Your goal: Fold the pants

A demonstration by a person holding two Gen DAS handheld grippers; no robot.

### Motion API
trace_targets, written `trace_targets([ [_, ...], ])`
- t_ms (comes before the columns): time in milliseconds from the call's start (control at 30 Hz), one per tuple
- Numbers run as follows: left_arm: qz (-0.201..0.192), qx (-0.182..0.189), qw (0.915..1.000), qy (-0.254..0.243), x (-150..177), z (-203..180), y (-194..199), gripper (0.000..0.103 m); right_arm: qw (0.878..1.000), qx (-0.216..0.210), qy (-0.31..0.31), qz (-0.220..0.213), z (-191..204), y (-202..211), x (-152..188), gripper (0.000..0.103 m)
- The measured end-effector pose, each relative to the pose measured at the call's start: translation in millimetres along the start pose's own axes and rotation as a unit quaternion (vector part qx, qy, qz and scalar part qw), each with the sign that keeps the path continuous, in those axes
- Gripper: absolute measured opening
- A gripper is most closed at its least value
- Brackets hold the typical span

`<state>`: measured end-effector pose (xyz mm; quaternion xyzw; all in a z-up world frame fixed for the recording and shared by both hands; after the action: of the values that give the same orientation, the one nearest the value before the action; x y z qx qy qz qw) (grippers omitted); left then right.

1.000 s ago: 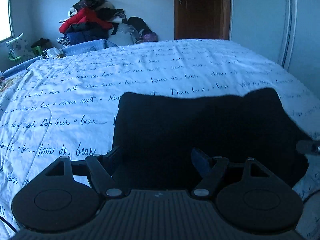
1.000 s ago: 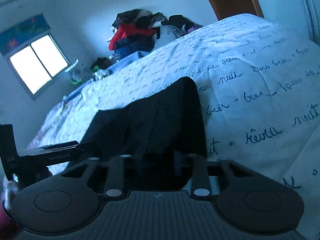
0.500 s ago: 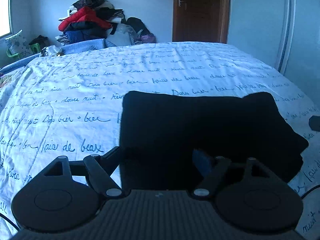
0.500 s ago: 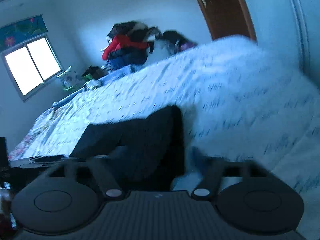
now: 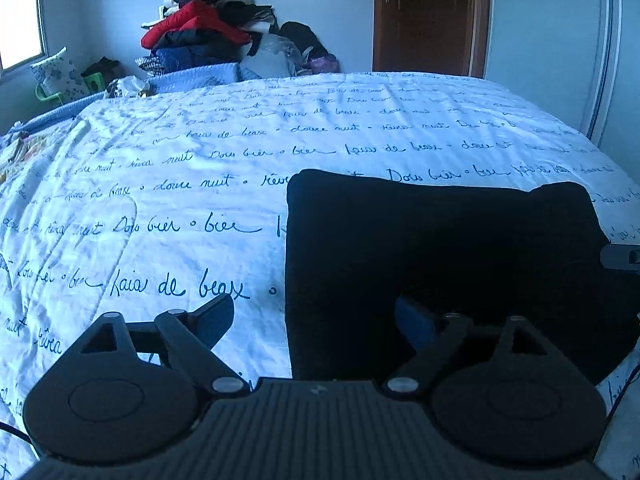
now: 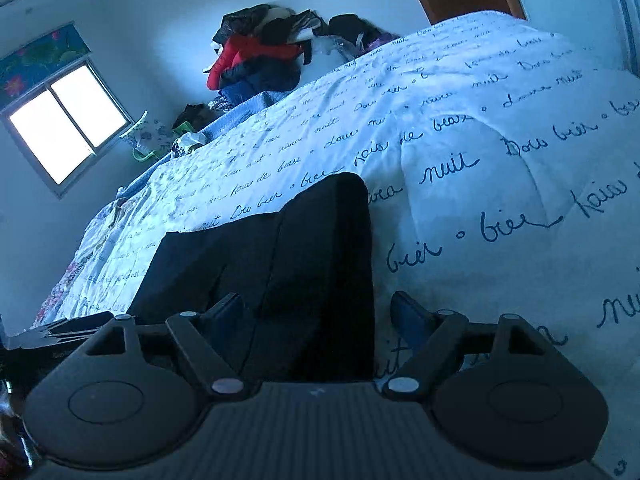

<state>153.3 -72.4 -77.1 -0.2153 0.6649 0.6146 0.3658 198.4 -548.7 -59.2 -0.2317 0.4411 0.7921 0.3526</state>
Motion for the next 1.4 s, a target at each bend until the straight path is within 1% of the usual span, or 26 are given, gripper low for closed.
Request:
trace_targets([
  [300,0.019,0.018,0.9993,0.028,5,5,-8,0.094,0.999,-0.045,-0.020,0.009,5,-4,1,0.082],
  [467,0.026,0.031,0.9983,0.041,6,5,-10,0.094,0.996,-0.079,-0.022,0.022,13,-11,3,0.082],
  [633,0.030,0.050,0.9974,0.042,6,0,-13,0.094,0.992,-0.115,-0.030,0.036,15,-15,3,0.082],
  [733,0.038,0.079,0.9951,0.046,7,-5,-17,0.094,0.987,-0.145,-0.037,0.050,16,-18,2,0.083],
  [833,0.057,0.128,0.9884,0.060,9,-8,-24,0.096,0.980,-0.182,-0.043,0.068,17,-23,-2,0.084],
  [900,0.066,0.154,0.9834,0.069,8,-8,-29,0.101,0.976,-0.195,-0.050,0.081,18,-25,-5,0.085],
  [967,0.070,0.176,0.9794,0.068,5,-10,-32,0.101,0.974,-0.199,-0.048,0.096,21,-30,-7,0.085],
  [1067,0.070,0.192,0.9764,0.069,3,-15,-34,0.100,0.971,-0.206,-0.030,0.115,30,-42,-9,0.085],
  [1133,0.064,0.190,0.9776,0.066,2,-18,-35,0.097,0.971,-0.207,-0.023,0.118,38,-50,-12,0.085],
  [1167,0.059,0.183,0.9794,0.062,2,-19,-35,0.092,0.971,-0.209,-0.014,0.119,41,-52,-12,0.085],
  [1200,0.054,0.175,0.9815,0.057,2,-19,-34,0.085,0.971,-0.206,-0.004,0.119,44,-55,-11,0.084],
  [1233,0.048,0.167,0.9833,0.054,2,-19,-33,0.082,0.973,-0.198,0.004,0.118,46,-56,-10,0.081],
  [1267,0.043,0.161,0.9844,0.054,1,-18,-33,0.074,0.975,-0.191,0.009,0.116,46,-55,-9,0.078],
  [1300,0.038,0.156,0.9853,0.058,1,-16,-32,0.064,0.978,-0.178,0.014,0.112,45,-53,-7,0.064],
  [1333,0.035,0.153,0.9855,0.063,0,-14,-31,0.058,0.981,-0.161,0.016,0.108,41,-52,-6,0.046],
  [1367,0.033,0.153,0.9852,0.070,-1,-12,-30,0.050,0.984,-0.143,0.013,0.103,36,-50,-5,0.039],
  [1400,0.030,0.152,0.9852,0.074,-3,-9,-28,0.042,0.985,-0.138,0.004,0.099,32,-48,-3,0.036],
])
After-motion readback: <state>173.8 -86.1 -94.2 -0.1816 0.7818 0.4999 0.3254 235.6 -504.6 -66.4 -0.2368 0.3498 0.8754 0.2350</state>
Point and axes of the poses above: each gripper's, at about its wrist camera, not at the fingertips, and y roughly against the way its jaws point, z to its left, x to its underside, the point moved 9 cm from there along -y, roughly the way its jaws point, and after that the axes turned 2 degrees about y, right-handed, at the moved point
